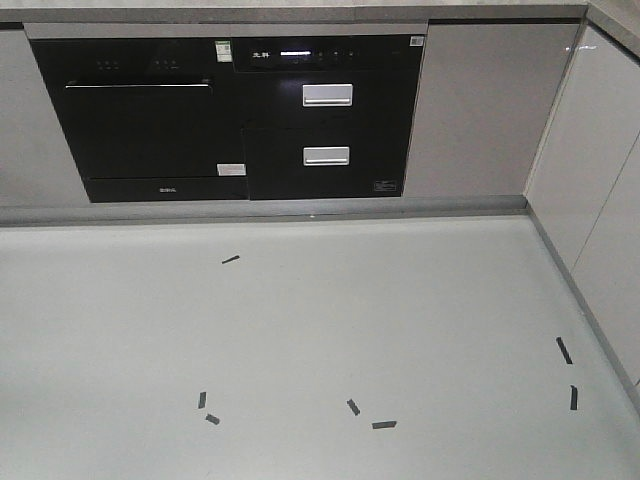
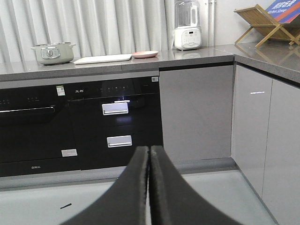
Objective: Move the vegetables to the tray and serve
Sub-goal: 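Drive the base toward the counter with both grippers closed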
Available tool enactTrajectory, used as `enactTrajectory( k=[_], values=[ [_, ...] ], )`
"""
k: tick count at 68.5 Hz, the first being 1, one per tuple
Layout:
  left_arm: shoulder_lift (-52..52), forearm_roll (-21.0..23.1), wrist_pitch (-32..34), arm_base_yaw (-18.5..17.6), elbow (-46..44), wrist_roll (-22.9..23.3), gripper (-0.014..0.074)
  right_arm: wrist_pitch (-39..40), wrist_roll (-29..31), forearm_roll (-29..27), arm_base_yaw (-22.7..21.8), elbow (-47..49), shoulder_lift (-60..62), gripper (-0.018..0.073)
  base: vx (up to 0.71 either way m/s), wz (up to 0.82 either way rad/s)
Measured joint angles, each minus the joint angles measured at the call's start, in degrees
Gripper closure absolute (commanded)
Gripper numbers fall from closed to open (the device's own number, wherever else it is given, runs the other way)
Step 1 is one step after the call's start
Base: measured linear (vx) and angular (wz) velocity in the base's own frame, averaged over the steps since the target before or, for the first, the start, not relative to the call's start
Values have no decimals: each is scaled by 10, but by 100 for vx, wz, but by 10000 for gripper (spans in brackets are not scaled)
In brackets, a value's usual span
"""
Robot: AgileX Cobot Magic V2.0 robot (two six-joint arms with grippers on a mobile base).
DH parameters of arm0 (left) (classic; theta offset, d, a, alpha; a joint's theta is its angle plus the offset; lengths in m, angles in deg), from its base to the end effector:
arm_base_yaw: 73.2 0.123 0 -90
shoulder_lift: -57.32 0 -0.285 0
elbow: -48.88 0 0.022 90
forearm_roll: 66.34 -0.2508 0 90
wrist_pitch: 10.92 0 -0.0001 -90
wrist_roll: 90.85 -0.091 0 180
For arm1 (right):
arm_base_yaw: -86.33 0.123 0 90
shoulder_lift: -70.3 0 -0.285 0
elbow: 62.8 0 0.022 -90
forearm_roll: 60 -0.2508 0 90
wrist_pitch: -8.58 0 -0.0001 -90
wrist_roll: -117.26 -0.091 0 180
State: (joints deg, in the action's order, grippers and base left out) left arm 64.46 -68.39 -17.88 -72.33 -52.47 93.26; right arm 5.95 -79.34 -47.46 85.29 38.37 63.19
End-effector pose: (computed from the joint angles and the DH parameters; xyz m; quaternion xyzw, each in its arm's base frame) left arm 0.0566 0.0013 0.1943 -0.0201 0.7236 -0.0057 0.6899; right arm 0.0567 -0.0020 0.2003 0.0347 0.6970 0.0155 0.7161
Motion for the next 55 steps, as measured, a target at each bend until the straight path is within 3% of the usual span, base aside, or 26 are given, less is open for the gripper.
enactTrajectory(
  k=[55],
  values=[
    [0,0,0,0,0,0,602,0,0,0,0,0,0,562,0,0]
  ],
)
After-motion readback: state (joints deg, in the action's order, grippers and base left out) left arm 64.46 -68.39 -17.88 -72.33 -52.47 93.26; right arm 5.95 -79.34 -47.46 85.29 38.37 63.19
